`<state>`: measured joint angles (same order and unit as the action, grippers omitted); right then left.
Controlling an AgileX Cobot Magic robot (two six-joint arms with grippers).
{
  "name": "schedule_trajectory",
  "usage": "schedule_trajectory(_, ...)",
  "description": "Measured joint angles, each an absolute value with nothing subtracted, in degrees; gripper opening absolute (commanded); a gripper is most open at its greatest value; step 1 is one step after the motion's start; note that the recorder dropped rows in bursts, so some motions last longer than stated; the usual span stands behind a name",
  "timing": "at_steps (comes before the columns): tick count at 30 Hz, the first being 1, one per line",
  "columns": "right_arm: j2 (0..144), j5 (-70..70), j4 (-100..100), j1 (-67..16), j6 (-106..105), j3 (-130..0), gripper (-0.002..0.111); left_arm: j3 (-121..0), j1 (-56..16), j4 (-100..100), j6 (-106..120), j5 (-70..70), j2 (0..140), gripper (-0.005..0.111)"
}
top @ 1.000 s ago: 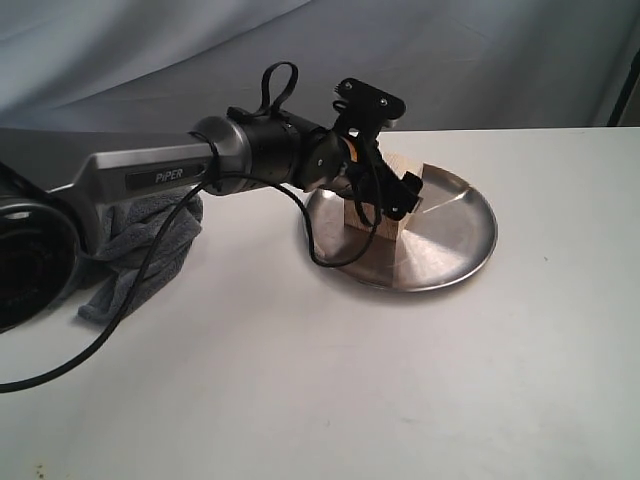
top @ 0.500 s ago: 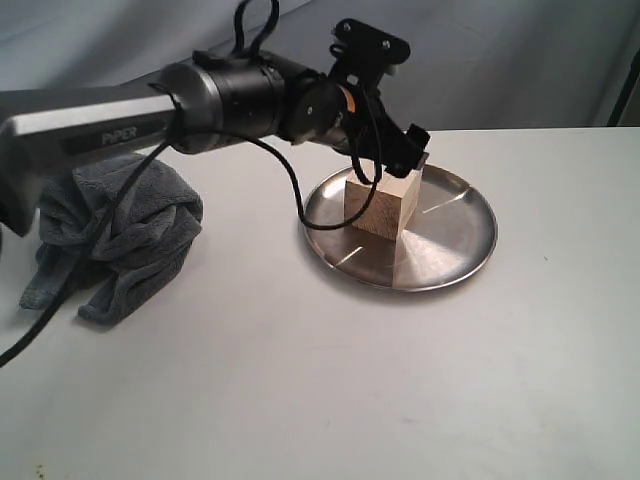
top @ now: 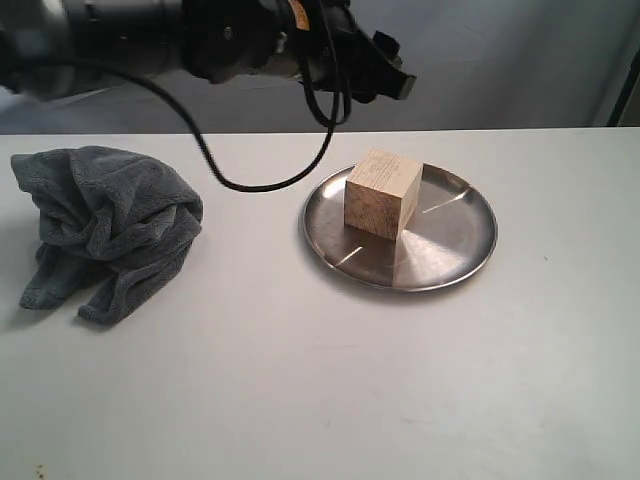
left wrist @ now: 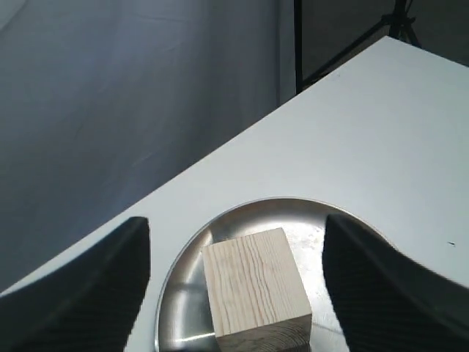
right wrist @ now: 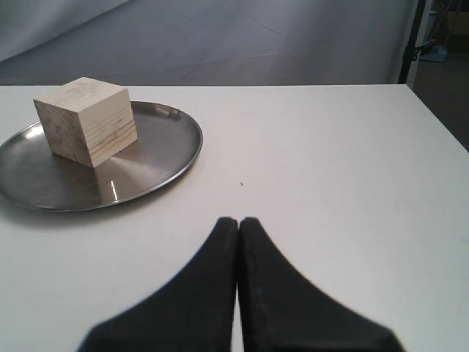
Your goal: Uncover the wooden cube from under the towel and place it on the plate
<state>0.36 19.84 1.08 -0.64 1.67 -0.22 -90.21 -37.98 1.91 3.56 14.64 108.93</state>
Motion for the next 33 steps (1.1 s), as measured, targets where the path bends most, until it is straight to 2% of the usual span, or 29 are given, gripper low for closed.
schedule_trajectory(5,0.4,19.8,1.1,-0.6,1.7,-0.2,0.0,-78.0,-38.0,1.9,3.6,7.3,97.7,0.063)
schedule_trajectory(9,0.4,19.8,1.1,-0.6,1.7,-0.2,0.0,-66.8,-38.0,0.0,3.6,-0.8,89.1,0.056)
schedule_trajectory(22,0.4,19.8,1.1,-0.6,1.7,-0.2,0.0,-40.8,-38.0,-0.5,3.4,-14.4,73.0,0.0)
schedule_trajectory(27,0.4,19.8,1.1,-0.6,1.7,-0.2,0.0,-29.9,-38.0,0.0,0.6,-24.1,67.9,0.0)
schedule_trajectory(33,0.4,19.8,1.1,-0.6,1.7,-0.2,0.0,-21.4,-38.0,0.0,-0.9,-26.6,64.2,0.0)
